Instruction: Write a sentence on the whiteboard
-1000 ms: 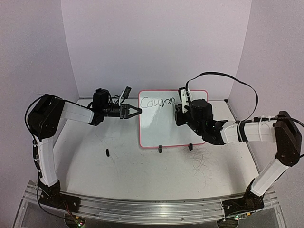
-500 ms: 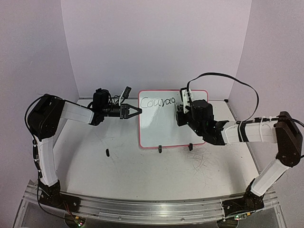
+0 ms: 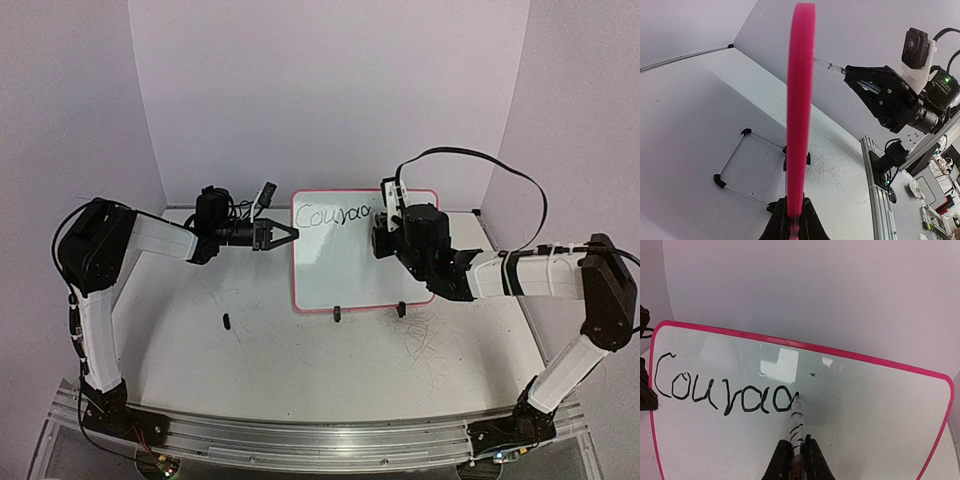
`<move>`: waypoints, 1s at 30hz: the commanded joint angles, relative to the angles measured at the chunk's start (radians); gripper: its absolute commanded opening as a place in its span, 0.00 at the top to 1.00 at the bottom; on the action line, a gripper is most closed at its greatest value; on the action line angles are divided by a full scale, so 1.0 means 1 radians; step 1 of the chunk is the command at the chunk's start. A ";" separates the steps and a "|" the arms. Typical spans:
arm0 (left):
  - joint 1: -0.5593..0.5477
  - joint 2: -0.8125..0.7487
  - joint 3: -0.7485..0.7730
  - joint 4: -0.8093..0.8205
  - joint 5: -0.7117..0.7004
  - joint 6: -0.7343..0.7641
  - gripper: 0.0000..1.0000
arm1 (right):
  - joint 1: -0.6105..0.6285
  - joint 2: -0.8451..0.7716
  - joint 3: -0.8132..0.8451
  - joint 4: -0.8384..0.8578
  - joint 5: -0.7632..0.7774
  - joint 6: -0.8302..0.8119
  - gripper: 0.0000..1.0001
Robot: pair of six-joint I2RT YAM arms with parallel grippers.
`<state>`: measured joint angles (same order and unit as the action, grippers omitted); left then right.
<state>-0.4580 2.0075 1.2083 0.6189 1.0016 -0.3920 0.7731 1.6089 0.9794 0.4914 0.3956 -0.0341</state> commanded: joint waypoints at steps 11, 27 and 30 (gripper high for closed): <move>-0.018 -0.061 0.013 0.003 0.045 0.004 1.00 | 0.010 -0.033 -0.059 -0.031 -0.015 0.043 1.00; -0.018 -0.061 0.013 0.002 0.045 0.004 1.00 | 0.055 0.026 -0.004 -0.027 -0.029 0.077 1.00; -0.018 -0.061 0.013 0.003 0.045 0.004 1.00 | 0.055 0.021 0.021 -0.021 -0.021 0.060 1.00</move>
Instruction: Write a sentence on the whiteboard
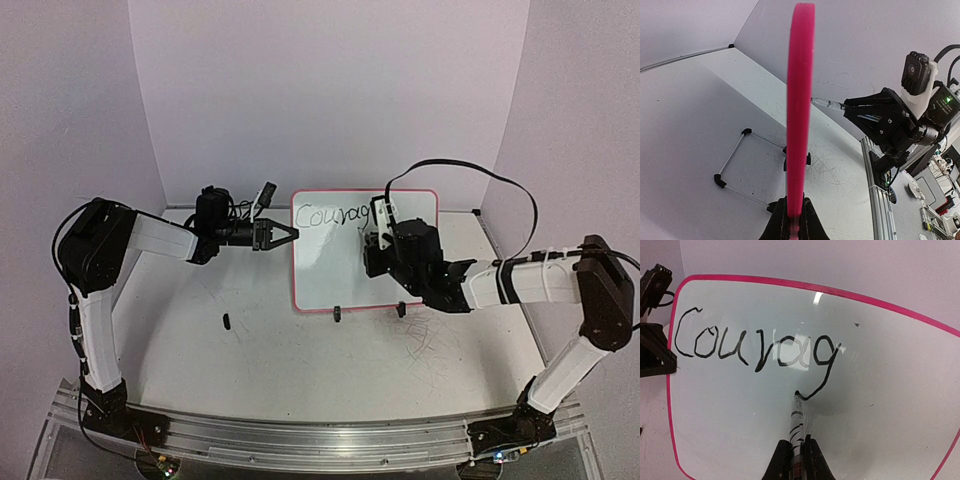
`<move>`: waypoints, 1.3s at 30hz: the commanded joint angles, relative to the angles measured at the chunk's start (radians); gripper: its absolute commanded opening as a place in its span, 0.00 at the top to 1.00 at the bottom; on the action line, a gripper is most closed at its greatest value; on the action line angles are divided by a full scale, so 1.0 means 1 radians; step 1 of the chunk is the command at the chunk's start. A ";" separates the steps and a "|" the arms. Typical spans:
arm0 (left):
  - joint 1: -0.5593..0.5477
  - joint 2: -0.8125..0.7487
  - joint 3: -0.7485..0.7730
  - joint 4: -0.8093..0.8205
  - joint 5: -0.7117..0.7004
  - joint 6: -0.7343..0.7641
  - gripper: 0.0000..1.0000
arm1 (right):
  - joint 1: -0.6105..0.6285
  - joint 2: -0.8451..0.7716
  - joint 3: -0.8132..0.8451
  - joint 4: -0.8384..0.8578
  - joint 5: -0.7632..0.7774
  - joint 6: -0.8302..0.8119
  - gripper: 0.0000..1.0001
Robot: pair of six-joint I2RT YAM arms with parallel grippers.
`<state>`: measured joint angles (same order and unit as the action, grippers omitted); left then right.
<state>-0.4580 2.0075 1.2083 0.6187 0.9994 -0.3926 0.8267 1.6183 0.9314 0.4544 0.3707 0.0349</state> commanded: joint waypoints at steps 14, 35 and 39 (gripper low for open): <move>-0.021 -0.057 0.012 0.003 0.047 0.005 1.00 | -0.054 -0.100 -0.002 0.034 -0.040 -0.020 1.00; -0.022 -0.057 0.013 0.003 0.049 0.006 1.00 | -0.072 -0.042 0.049 0.059 -0.024 -0.061 1.00; -0.022 -0.057 0.013 0.003 0.049 0.006 1.00 | -0.073 -0.034 0.048 0.058 -0.010 -0.058 1.00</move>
<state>-0.4587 2.0075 1.2083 0.6189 1.0023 -0.3920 0.7595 1.5698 0.9417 0.4754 0.3305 -0.0066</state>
